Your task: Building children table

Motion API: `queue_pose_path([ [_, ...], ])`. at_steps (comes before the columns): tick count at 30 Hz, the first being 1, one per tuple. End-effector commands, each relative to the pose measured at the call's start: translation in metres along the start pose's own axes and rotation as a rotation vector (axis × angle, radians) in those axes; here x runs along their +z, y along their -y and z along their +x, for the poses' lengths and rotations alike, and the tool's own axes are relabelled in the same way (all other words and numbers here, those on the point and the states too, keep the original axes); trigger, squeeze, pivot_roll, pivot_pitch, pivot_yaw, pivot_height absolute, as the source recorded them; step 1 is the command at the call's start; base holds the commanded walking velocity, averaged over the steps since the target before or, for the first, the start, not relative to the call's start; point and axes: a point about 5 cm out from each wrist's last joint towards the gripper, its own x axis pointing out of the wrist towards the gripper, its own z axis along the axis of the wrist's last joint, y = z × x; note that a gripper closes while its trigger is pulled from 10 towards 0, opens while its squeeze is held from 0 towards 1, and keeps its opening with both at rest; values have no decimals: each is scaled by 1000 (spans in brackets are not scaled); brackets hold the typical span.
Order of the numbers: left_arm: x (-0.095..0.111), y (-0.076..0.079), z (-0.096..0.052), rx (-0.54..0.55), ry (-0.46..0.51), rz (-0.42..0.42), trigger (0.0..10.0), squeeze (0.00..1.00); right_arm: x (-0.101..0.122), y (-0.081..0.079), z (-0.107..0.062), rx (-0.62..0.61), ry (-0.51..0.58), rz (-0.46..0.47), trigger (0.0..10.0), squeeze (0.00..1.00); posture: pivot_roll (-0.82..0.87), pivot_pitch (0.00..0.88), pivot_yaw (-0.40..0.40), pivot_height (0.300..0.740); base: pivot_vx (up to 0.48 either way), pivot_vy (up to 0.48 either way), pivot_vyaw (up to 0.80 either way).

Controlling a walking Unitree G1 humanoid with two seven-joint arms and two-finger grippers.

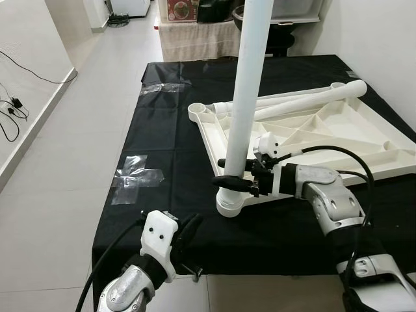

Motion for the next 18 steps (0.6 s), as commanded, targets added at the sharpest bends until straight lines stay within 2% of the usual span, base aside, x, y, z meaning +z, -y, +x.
queue_pose_path([
  [1,-2,-1,-4,15,-16,13,10000,0,-18,-3,-8,-123,-50,27,0,0,81,141,-6,740,0,0,0],
  [2,-2,-1,-4,15,-16,13,10000,0,-18,-3,-8,-123,-50,27,0,0,81,141,-6,740,0,0,0],
  [4,-2,-2,-5,18,-16,15,10000,0,-35,-6,-8,-394,-124,69,0,0,73,149,-12,740,0,0,0],
  [5,-1,-4,-6,21,-16,16,10000,0,-44,-10,-9,-627,-147,114,0,0,70,150,-10,740,0,0,0],
  [6,-1,-4,-6,21,-16,16,10000,0,-44,-10,-9,-627,-147,114,0,0,70,150,-10,740,0,0,0],
  [7,-1,-5,-6,24,-16,17,10000,0,-49,-13,-11,-778,-163,148,0,0,66,152,-6,740,0,0,0],
  [8,-1,-5,-6,24,-16,17,10000,0,-49,-13,-11,-778,-163,148,0,0,66,152,-6,740,0,0,0],
  [9,-1,-6,-6,24,-16,18,10000,0,-59,-40,-6,-803,-187,189,0,0,68,158,7,740,0,0,0],
  [10,-1,-6,-6,24,-16,18,10000,0,-59,-40,-6,-803,-187,189,0,0,68,158,7,740,0,0,0],
  [11,-1,-7,-6,23,-17,19,10000,0,-62,-59,-1,-801,-201,189,0,0,57,153,16,740,0,0,0],
  [12,-2,-8,-6,23,-18,20,10000,0,-62,-72,4,-776,-204,183,0,0,57,153,16,740,0,0,0],
  [14,-2,-9,-5,16,-21,21,10000,0,-59,-72,9,-732,-195,180,0,0,59,138,17,740,0,0,0],
  [17,-3,-9,-1,4,-21,22,10000,0,-58,-62,19,-642,-209,153,0,0,60,132,9,740,0,0,0],
  [18,-3,-9,0,9,-19,22,10000,0,-57,-61,20,-638,-216,146,4667,0,60,132,9,740,0,0,0],
])
